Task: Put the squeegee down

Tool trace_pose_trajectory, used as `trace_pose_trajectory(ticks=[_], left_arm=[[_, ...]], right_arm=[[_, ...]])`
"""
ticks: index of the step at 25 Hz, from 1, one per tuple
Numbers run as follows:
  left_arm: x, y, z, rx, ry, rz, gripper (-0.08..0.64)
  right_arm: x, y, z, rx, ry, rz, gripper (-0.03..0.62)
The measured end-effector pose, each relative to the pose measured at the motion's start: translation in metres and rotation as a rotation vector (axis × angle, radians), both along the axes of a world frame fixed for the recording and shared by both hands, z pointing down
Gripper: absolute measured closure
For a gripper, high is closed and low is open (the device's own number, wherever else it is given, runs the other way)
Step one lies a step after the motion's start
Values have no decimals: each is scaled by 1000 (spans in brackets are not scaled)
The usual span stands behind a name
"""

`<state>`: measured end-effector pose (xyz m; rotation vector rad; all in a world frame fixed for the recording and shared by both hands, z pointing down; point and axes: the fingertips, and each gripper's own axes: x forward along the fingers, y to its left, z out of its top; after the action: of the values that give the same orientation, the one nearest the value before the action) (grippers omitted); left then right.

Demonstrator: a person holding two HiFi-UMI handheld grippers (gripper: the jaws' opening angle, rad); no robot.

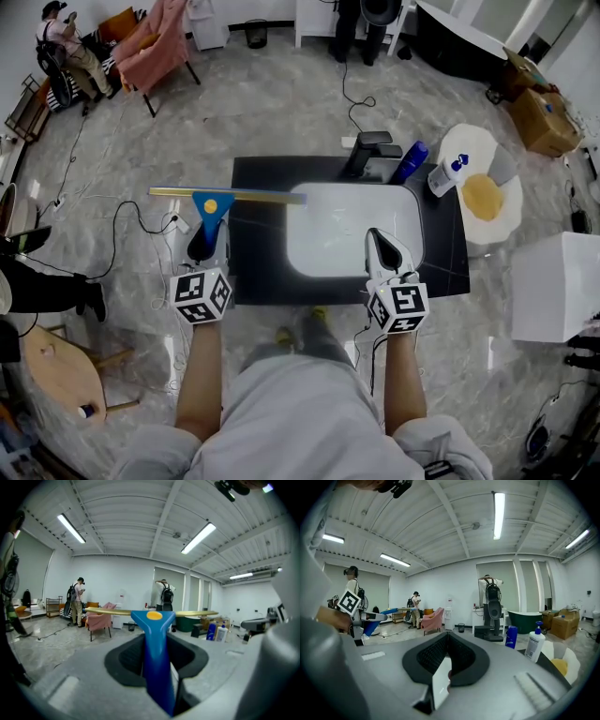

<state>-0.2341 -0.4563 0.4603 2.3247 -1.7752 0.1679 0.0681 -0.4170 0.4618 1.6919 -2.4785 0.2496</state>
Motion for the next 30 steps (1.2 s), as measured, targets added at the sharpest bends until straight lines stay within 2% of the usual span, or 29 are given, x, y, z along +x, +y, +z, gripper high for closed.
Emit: trace_pose_trajectory(ticks=[7, 13, 20, 30], left_arm=[[38, -58, 15, -35, 10, -15, 433], [63, -100, 41, -92, -18, -24, 433], [81, -140, 78, -172, -10, -39, 433], [99, -177, 141, -292, -44, -47, 433]], right_arm=[[20, -51, 13, -15, -7, -33, 589], [30, -85, 27, -34, -21, -64, 589], [35, -111, 49, -60, -34, -108, 589], [40, -136, 77, -103, -29, -148, 589]])
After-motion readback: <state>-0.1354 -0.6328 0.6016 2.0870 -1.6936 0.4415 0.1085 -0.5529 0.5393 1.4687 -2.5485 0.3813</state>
